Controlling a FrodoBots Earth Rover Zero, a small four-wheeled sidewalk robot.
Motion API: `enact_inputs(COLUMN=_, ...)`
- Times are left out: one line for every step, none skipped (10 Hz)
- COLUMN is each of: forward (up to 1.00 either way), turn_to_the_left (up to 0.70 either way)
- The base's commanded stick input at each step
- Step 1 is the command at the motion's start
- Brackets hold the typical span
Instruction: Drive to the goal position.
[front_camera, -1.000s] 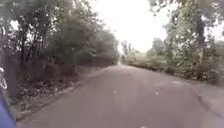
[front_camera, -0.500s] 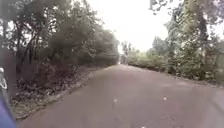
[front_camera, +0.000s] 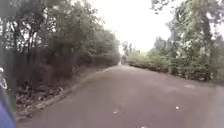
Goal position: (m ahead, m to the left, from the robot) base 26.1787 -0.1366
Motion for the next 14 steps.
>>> enact_inputs(forward=0.7, turn_to_the_left=-0.01)
enact_inputs(forward=0.7, turn_to_the_left=-0.01)
enact_inputs(forward=0.7, turn_to_the_left=-0.01)
enact_inputs(forward=0.7, turn_to_the_left=-0.01)
enact_inputs(forward=0.7, turn_to_the_left=-0.01)
enact_inputs(forward=0.7, turn_to_the_left=-0.01)
enact_inputs(forward=0.7, turn_to_the_left=-0.02)
enact_inputs(forward=0.7, turn_to_the_left=-0.03)
enact_inputs(forward=0.7, turn_to_the_left=-0.03)
enact_inputs(forward=0.7, turn_to_the_left=-0.01)
enact_inputs(forward=0.7, turn_to_the_left=-0.01)
enact_inputs(forward=0.7, turn_to_the_left=-0.01)
enact_inputs(forward=0.7, turn_to_the_left=-0.01)
enact_inputs(forward=0.7, turn_to_the_left=-0.01)
